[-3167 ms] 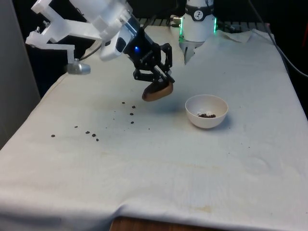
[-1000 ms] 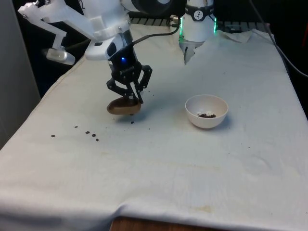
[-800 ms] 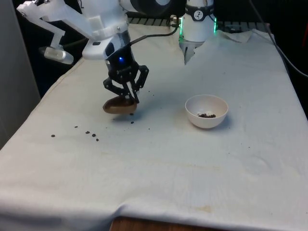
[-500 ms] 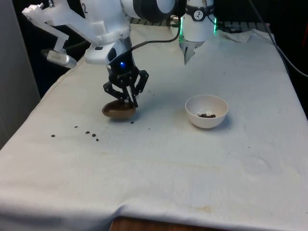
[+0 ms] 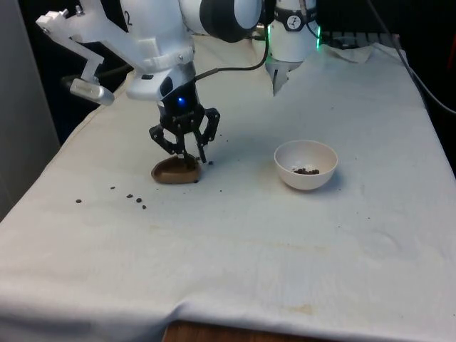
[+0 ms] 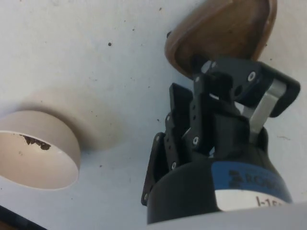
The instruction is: Pour the coffee beans from the cup into the bowl.
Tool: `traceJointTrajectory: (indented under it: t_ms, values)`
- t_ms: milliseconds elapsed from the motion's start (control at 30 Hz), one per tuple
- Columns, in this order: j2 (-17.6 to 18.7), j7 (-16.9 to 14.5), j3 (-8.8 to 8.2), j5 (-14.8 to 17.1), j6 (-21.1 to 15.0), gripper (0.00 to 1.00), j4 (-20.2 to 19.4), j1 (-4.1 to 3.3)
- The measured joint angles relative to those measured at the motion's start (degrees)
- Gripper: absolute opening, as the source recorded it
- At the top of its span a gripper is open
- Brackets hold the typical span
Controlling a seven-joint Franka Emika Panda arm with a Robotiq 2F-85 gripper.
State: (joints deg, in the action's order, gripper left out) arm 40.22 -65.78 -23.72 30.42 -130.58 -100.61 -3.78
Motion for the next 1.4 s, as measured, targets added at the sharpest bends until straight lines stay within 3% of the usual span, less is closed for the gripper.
traceJointTrajectory:
  t_ms: [33, 133, 233, 333, 367, 433, 800, 1400]
  values:
    - [0.00, 0.00, 0.00, 0.00, 0.00, 0.31, 0.00, 0.00]
    - [-0.06, 0.00, 0.00, 0.06, 0.00, 0.47, 0.00, 0.00]
    - [-0.11, 0.00, 0.06, 0.06, 0.06, 0.70, 0.00, 0.06]
    - [-0.11, 0.00, 0.06, 0.11, 0.06, 0.86, 0.00, 0.06]
    - [-0.11, 0.00, 0.06, 0.11, 0.06, 0.86, 0.00, 0.06]
    - [-0.29, 0.00, 0.06, 0.11, 0.06, 1.00, 0.00, 0.06]
    - [-4.01, 1.15, -0.11, -1.83, 2.69, 1.00, -0.11, 0.06]
    - [-10.31, 5.04, 0.69, -6.19, 6.82, 1.00, -1.55, -0.63]
